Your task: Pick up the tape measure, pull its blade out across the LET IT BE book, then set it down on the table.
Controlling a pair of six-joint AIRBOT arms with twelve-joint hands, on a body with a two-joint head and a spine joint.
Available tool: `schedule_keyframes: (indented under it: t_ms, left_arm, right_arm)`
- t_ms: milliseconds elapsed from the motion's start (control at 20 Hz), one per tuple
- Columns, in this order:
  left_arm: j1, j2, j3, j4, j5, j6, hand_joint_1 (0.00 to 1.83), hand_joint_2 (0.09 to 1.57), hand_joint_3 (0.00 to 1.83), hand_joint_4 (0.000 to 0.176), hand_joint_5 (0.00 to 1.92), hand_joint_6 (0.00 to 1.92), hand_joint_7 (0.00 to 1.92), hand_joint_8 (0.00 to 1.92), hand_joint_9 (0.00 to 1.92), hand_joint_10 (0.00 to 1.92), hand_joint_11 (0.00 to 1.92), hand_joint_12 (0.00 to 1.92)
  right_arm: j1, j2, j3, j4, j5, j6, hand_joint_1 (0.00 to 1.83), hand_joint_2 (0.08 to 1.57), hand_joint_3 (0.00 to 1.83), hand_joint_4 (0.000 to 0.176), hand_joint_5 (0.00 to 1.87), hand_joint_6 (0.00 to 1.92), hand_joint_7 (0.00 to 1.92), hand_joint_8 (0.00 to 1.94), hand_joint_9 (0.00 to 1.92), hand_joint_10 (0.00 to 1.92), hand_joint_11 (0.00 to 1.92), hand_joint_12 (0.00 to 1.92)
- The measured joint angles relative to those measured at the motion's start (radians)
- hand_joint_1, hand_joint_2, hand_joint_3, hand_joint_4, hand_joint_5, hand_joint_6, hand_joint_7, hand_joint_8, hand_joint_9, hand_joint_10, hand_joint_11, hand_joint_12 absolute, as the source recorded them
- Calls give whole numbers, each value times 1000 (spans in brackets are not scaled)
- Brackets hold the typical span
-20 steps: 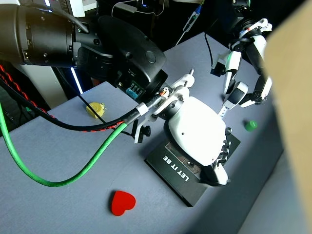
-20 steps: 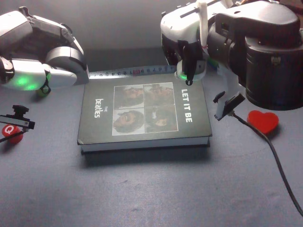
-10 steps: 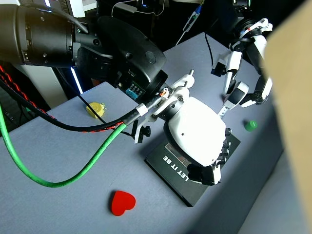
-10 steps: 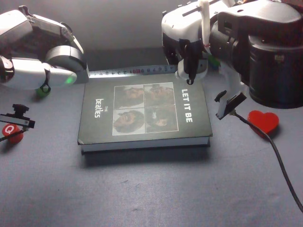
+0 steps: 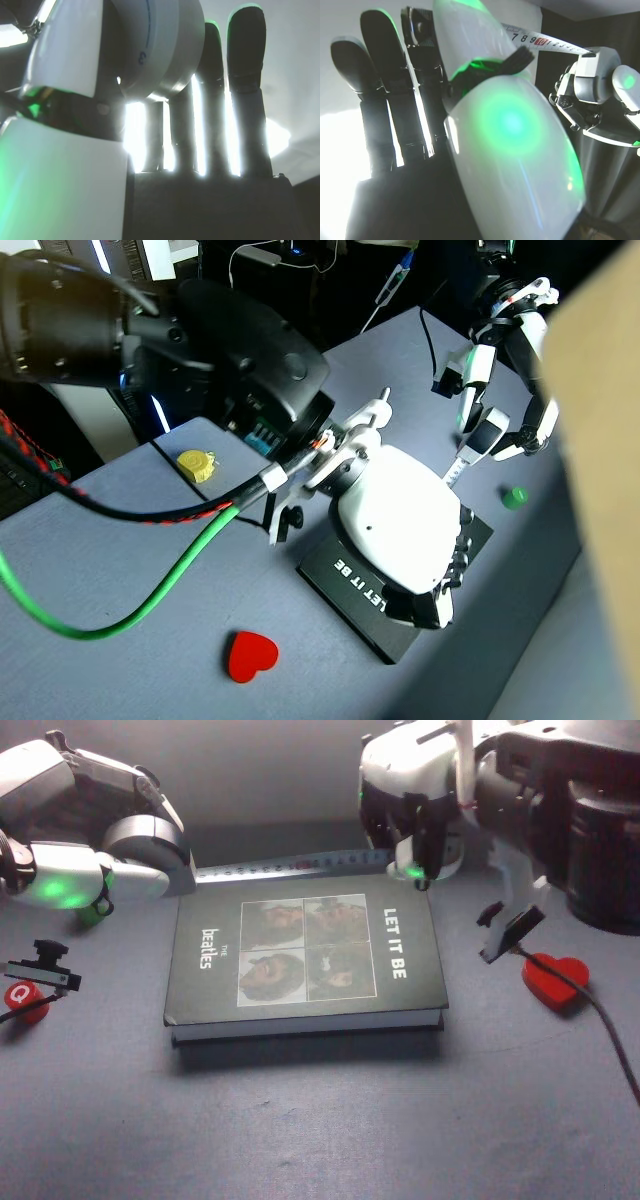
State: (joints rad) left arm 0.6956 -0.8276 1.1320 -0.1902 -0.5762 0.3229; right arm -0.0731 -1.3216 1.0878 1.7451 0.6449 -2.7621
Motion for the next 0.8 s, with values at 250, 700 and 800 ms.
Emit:
schedule_keyframes:
  t_ms: [250,700,800]
  left_arm:
    - [0,0,0,0,-2,0,1379,1124,0,0,904,797,992,1062,910,1352,857,1245]
    - [-5,0,0,-1,-5,-1,1368,1154,1,0,821,958,935,1130,843,1386,862,1237]
    - [-5,0,0,-2,-5,-3,1379,1124,0,0,881,854,1003,1039,915,1333,856,1222]
  right_arm:
    - [-7,53,0,-7,-50,-19,1225,1145,1,0,865,1025,999,1135,872,1017,665,1487]
    - [-6,122,19,-11,-123,-64,1218,1149,0,0,859,1049,988,1141,858,1027,653,1496]
    - [-6,136,45,-11,-151,-68,1216,1150,0,0,864,1046,983,1145,857,1028,653,1497]
